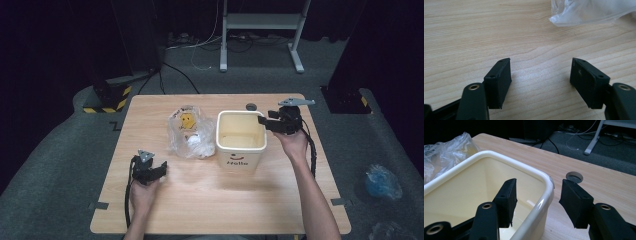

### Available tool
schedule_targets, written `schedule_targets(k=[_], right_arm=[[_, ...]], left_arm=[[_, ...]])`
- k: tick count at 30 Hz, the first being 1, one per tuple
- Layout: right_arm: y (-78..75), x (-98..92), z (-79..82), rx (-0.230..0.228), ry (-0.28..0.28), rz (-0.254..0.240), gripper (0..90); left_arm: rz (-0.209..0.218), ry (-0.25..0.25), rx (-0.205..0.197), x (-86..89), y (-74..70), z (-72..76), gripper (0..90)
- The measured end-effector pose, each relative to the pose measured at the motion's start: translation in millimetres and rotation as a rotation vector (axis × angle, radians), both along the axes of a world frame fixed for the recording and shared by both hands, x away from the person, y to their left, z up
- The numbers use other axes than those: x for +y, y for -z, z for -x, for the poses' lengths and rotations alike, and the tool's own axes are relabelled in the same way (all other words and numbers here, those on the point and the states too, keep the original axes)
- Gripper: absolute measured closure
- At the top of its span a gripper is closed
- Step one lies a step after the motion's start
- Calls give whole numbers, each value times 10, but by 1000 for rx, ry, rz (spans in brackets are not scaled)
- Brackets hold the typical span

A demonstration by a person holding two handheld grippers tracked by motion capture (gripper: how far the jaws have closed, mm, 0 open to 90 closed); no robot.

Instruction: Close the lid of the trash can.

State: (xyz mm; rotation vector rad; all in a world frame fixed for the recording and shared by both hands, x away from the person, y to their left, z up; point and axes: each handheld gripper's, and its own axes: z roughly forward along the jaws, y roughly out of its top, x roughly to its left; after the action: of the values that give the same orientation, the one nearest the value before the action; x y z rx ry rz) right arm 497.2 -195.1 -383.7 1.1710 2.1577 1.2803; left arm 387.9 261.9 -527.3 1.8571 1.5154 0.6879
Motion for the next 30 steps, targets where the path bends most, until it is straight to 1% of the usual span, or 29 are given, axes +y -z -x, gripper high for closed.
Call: schedule_targets(k=[5, 9, 12, 15, 24, 28, 30], right_arm=[[-42, 10, 49, -13, -3, 4, 464], [-68, 1, 83, -13, -6, 2, 465], [-81, -7, 119, -29, -4, -8, 465], [-79, -21, 143, -23, 2, -11, 467], [-96, -74, 210, -37, 9, -27, 468], [-108, -84, 248, -54, 8, -13, 469], [-120, -91, 266, -52, 9, -16, 468]], left_arm=[[0, 0, 1, 0, 0, 0, 332], [0, 0, 1, 0, 0, 0, 332], [1, 0, 1, 0, 0, 0, 332], [1, 0, 1, 0, 0, 0, 332], [1, 0, 1, 0, 0, 0, 332], [0, 0, 1, 1, 0, 0, 332], [0, 0, 1, 0, 0, 0, 332]])
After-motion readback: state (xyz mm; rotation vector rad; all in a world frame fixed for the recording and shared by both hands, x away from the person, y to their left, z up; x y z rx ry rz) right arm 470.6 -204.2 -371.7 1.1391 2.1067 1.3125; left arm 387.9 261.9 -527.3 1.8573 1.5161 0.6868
